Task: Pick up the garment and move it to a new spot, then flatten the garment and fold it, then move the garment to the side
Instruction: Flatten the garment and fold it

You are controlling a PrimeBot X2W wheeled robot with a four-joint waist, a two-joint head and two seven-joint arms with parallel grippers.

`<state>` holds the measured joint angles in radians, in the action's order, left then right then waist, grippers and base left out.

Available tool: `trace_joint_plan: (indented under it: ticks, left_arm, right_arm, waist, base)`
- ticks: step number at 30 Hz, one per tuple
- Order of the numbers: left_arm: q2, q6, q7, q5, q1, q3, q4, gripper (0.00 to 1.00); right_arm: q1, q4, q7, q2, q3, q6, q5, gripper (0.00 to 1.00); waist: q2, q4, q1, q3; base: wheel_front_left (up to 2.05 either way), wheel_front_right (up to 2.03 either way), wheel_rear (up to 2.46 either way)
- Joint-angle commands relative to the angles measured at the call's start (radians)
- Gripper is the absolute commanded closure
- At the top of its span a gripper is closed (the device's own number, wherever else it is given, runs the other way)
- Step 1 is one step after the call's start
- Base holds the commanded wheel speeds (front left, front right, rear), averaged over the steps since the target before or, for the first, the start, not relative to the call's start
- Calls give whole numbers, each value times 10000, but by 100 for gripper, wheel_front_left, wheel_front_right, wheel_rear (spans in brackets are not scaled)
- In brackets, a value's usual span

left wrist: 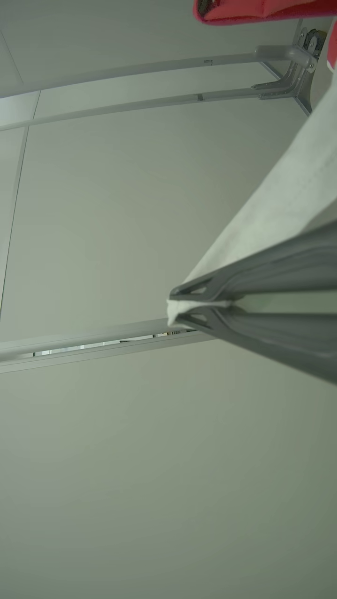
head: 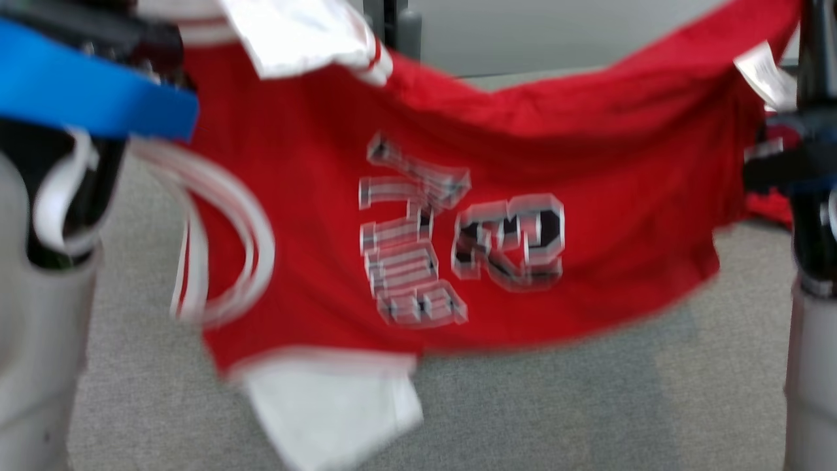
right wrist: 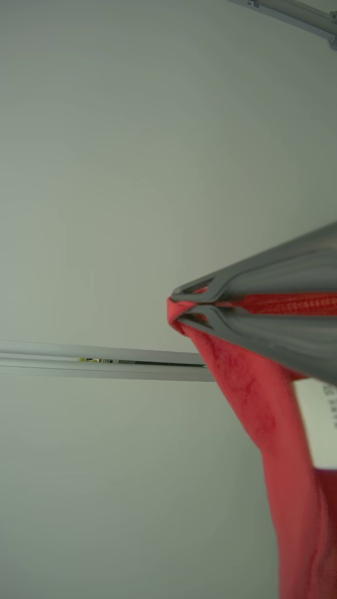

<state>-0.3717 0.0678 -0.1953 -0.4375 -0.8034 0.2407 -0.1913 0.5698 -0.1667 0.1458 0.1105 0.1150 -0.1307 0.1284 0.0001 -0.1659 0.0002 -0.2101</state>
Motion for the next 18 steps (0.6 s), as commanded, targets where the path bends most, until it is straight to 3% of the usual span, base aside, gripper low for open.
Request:
trace_joint_plan:
  ticks: [1, 10, 18]
  left_arm:
    - [-45, 118, 36, 166, -833, 91, 456, 100]
    - [568, 88, 1199, 696, -4150, 113, 3319, 100]
    - [942, 159, 2005, 159, -3398, 22, 4773, 100]
  right_arm:
    - [1008, 670, -131, 162, -83, -1, -118, 100]
    - [5331, 4536, -1043, 601, -133, -1, -1615, 100]
    - [5744, 6944, -1904, 215, 335, 1, -2319, 100]
  waist:
    - [-1, 216, -2, -502]
    - [-1, 500, -2, -1677]
    - [-1, 946, -2, -2992]
  base:
    - [0, 0, 0]
    - [0, 0, 0]
    - [0, 0, 0]
